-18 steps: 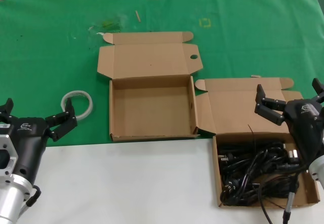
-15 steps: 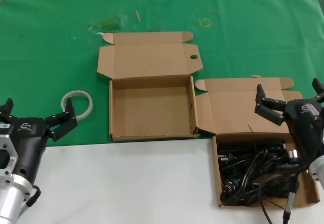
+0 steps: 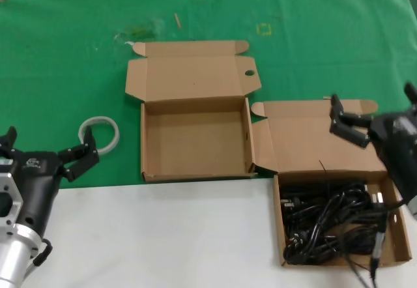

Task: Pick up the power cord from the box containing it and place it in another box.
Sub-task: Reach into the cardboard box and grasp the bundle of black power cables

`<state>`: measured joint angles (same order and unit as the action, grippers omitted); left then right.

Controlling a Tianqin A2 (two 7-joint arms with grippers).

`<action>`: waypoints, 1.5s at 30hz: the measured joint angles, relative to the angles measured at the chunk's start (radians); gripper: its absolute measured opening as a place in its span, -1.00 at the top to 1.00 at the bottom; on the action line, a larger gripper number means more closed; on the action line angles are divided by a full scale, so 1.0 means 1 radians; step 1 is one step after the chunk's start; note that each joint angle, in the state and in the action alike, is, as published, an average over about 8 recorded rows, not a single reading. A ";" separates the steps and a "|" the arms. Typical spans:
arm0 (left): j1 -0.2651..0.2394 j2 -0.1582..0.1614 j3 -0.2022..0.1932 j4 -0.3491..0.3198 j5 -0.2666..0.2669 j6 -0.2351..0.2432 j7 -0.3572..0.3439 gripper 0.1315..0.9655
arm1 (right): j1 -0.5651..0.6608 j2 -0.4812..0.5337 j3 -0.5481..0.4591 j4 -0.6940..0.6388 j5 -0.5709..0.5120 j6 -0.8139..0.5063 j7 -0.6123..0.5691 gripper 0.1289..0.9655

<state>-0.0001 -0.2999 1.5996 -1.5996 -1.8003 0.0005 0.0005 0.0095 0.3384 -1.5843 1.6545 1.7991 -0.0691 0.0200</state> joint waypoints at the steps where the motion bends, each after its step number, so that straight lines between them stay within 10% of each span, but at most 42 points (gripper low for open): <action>1: 0.000 0.000 0.000 0.000 0.000 0.000 0.000 -0.98 | -0.005 0.020 0.005 0.023 0.005 -0.021 0.004 -1.00; 15: 0.000 0.000 0.000 0.000 0.000 0.000 0.000 -0.80 | -0.427 0.529 0.346 0.332 0.269 -0.584 -0.125 -1.00; 21: 0.000 0.000 0.000 0.000 0.000 0.000 0.000 -0.62 | -0.607 0.676 0.506 0.345 0.191 -0.801 -0.160 -1.00; 29: 0.000 0.000 0.000 0.000 0.000 0.000 0.000 -0.27 | -0.445 0.746 0.270 0.257 -0.043 -0.806 -0.225 -1.00; 45: 0.000 0.000 0.000 0.000 0.000 0.000 0.000 0.61 | 0.044 0.531 -0.177 0.035 -0.272 -0.737 -0.328 -0.99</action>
<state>-0.0001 -0.3000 1.5996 -1.5996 -1.8002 0.0005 0.0004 0.0533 0.8694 -1.7614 1.6899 1.5268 -0.8064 -0.3082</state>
